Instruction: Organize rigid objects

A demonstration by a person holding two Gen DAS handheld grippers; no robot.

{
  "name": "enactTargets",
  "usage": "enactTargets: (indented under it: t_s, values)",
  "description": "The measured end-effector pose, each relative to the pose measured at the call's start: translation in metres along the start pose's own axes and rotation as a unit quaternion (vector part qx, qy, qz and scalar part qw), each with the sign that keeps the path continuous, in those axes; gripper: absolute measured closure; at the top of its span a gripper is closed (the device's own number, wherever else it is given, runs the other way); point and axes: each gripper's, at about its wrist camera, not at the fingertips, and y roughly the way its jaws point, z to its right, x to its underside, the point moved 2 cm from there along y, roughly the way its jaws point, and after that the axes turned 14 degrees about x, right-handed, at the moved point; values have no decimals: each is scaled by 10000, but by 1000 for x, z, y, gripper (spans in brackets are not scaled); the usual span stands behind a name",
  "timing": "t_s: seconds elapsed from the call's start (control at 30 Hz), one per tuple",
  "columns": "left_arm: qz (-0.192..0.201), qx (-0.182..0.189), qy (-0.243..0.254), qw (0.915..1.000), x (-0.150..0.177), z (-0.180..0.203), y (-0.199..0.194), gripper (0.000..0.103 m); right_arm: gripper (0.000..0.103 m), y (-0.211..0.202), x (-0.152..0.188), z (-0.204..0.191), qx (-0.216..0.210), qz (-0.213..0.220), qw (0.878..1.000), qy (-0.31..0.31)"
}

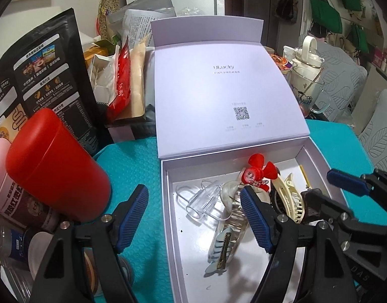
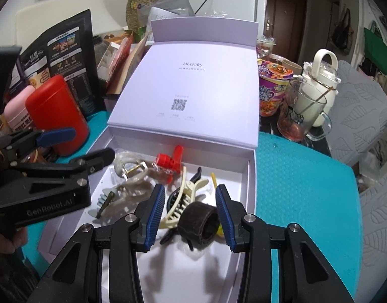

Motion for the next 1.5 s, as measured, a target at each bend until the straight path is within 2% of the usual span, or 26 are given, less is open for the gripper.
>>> enactTargets:
  t_s: [0.2, 0.37, 0.8, 1.17, 1.4, 1.5]
  values:
    - [189, 147, -7, 9997, -3, 5, -11, 28, 55, -8, 2, 5, 101, 21, 9999, 105]
    - [367, 157, -26, 9992, -4, 5, -30, 28, 55, -24, 0, 7, 194, 158, 9996, 128]
    - [927, 110, 110, 9956, -4, 13, -106, 28, 51, -98, -4, 2, 288, 775, 9965, 135]
    - [1366, 52, 302, 9901, 25, 32, -177, 28, 47, -171, 17, -6, 359, 1287, 9910, 90]
    - [1582, 54, 308, 9869, 59, 45, -215, 28, 47, -207, 46, -10, 368, 1435, 9888, 166]
    - [1582, 80, 358, 9867, 71, 50, -224, 28, 39, -220, 61, -11, 384, 1464, 9883, 198]
